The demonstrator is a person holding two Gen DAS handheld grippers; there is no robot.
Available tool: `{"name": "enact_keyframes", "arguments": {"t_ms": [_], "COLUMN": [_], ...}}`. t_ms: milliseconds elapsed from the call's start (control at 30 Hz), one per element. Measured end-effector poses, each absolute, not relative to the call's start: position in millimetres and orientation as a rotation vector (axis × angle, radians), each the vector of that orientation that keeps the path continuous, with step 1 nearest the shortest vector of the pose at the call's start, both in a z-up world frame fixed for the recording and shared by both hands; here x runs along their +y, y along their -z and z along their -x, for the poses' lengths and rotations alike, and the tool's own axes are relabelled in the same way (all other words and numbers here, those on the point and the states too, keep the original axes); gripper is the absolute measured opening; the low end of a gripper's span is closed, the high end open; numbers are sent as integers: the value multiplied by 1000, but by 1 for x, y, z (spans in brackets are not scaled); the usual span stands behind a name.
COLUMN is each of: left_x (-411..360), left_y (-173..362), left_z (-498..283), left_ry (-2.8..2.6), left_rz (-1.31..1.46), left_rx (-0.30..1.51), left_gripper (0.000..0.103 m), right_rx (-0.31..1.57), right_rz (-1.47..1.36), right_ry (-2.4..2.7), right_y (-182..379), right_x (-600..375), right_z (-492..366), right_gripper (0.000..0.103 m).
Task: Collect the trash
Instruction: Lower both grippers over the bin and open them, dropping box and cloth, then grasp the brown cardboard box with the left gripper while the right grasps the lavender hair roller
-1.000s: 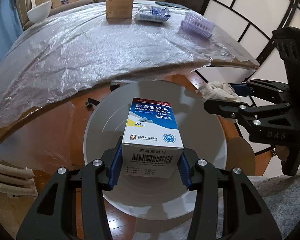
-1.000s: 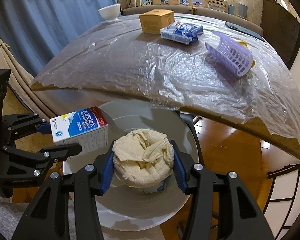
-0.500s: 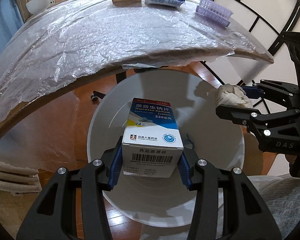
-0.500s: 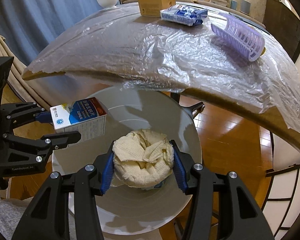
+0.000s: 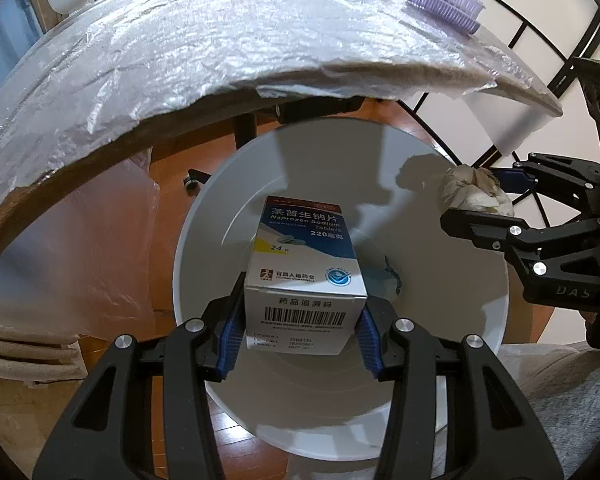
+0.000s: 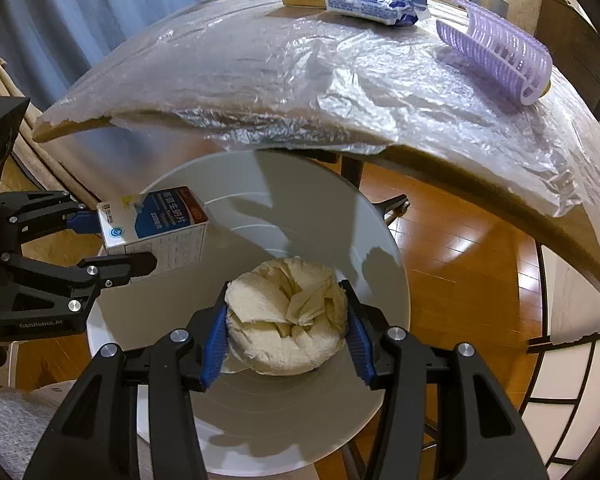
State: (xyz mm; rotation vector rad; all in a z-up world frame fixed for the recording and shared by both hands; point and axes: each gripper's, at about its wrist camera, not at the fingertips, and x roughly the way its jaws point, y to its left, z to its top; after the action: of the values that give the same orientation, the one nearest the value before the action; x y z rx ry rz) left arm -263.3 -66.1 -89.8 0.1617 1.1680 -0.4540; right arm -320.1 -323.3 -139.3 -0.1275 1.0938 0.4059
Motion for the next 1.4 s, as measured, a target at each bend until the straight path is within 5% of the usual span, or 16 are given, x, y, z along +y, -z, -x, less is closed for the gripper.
{"name": "enact_keyframes", "arguments": {"t_ms": [300, 333, 367, 400, 433, 633, 767, 800, 967, 1400], "left_x": [-75, -75, -76, -76, -76, -65, -57, -58, -61, -81], "left_y": [96, 96, 95, 95, 93, 66, 8, -13, -63, -50], "left_z": [261, 261, 261, 261, 262, 269, 286, 290, 272, 116], "left_ry": [458, 469, 485, 480, 455, 437, 529, 547, 495, 421], "left_rz": [-152, -141, -130, -132, -141, -77, -2, -5, -41, -39], "left_rx": [1184, 1180, 1178, 1177, 1162, 1103, 953, 882, 671, 756], "left_gripper": [50, 50, 60, 81, 86, 87, 87, 94, 102, 102], "right_rx": [1116, 1121, 1119, 1108, 1102, 999, 803, 748, 616, 738], "right_rz": [134, 127, 119, 100, 87, 69, 115, 126, 195, 130], "right_ry": [-400, -401, -398, -398, -401, -364, -282, -255, -92, -46], "right_y": [148, 149, 152, 149, 146, 108, 55, 43, 17, 60], "right_x": [-324, -325, -327, -329, -333, -353, -364, -366, -373, -387], "right_z": [316, 315, 316, 317, 319, 334, 351, 354, 334, 249], "right_gripper": [51, 60, 74, 78, 82, 84, 98, 99, 99, 99]}}
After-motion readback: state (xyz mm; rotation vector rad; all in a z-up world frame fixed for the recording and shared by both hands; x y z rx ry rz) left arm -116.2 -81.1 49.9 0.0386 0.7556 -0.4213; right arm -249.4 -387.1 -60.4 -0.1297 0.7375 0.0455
